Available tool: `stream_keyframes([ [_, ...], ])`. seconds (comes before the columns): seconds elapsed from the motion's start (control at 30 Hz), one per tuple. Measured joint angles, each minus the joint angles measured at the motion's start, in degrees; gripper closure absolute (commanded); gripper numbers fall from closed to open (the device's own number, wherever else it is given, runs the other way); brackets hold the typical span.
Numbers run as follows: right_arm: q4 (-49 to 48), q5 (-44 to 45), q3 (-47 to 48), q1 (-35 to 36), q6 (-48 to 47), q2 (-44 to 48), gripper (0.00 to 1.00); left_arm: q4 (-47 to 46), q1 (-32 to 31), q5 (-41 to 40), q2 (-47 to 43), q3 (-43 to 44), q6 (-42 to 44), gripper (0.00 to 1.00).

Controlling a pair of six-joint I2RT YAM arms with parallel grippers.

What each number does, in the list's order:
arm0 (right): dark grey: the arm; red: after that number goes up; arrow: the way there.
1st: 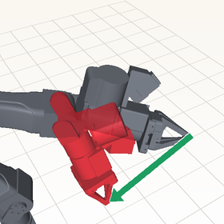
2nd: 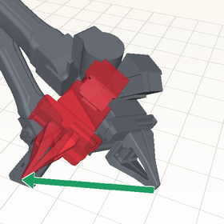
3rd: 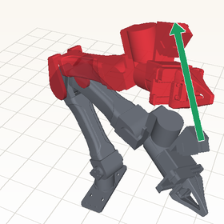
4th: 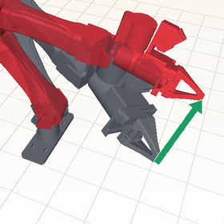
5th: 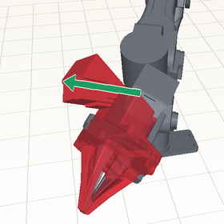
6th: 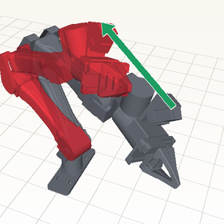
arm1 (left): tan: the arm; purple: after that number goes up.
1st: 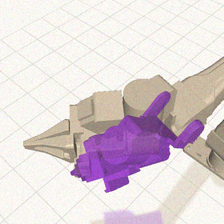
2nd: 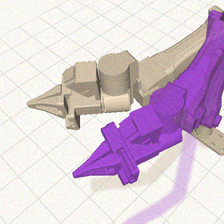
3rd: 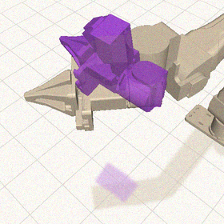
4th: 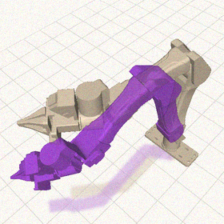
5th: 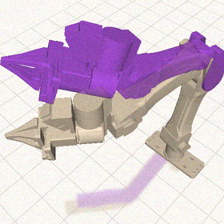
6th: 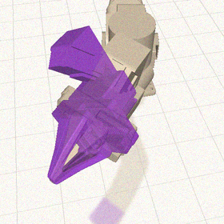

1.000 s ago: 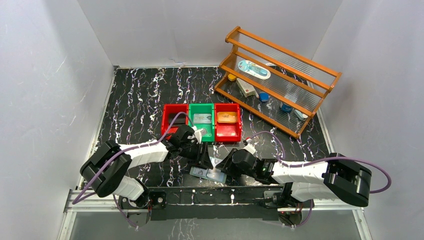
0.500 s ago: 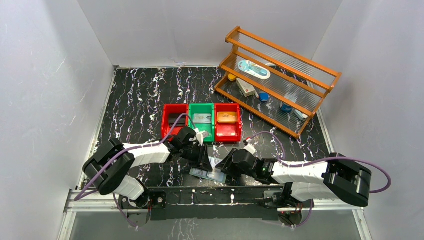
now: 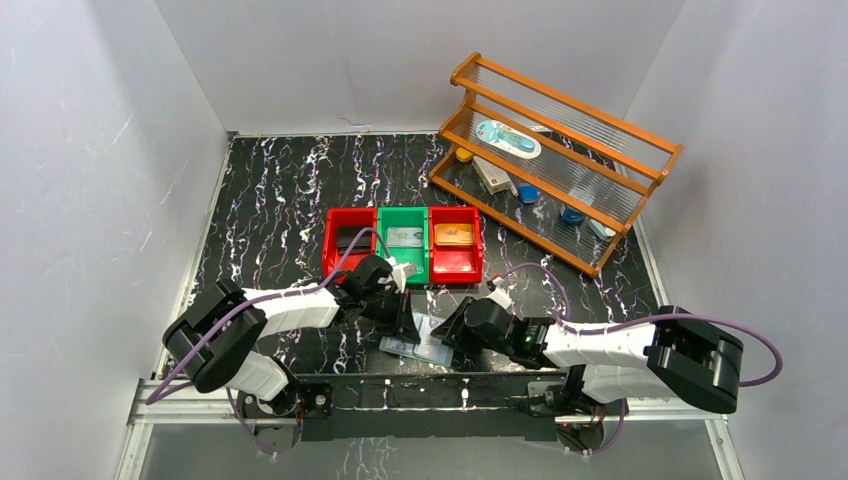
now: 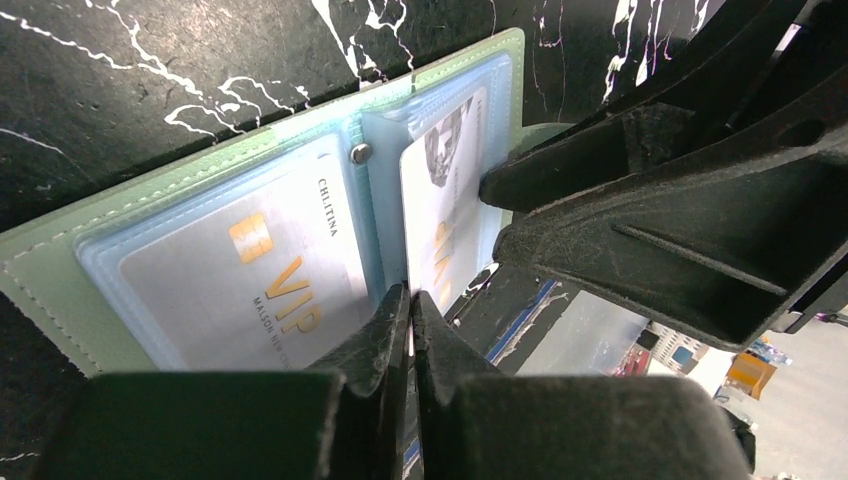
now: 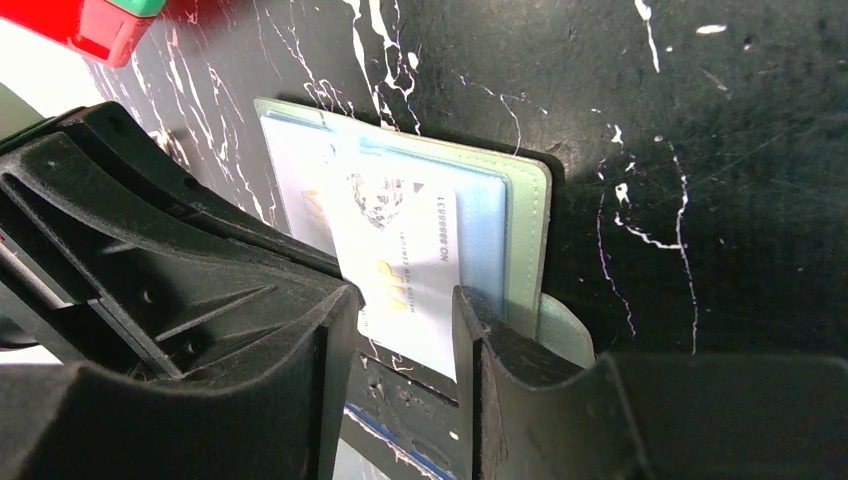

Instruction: Take the credit cards out of the card holder

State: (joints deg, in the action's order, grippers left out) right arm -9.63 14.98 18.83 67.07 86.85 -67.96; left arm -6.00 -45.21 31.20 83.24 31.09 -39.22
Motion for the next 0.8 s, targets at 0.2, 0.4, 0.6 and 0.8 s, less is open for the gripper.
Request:
stream_keyframes([
  [0.2, -0.02, -0.11, 0.00, 0.00, 0.02, 0.00, 0.50, 2.32, -0.15, -1.66, -1.14, 0.63, 1.25, 1.00],
  [0.4, -0.46, -0.15, -0.33, 0.00, 0.04, 0.04, 0.50, 6.14, -0.28, -3.98, -2.05, 1.66, 3.10, 1.00],
  [0.6, -0.59, -0.20, -0.37, -0.13, 0.04, 0.04, 0.50, 7.13, -0.31, -4.90, -2.45, 1.75, 3.56, 1.00],
  [0.8, -0.68, -0.55, -0.52, -0.26, -1.38, 0.66, 0.50, 7.85, -0.31, -4.90, -2.45, 2.27, 3.69, 1.00],
])
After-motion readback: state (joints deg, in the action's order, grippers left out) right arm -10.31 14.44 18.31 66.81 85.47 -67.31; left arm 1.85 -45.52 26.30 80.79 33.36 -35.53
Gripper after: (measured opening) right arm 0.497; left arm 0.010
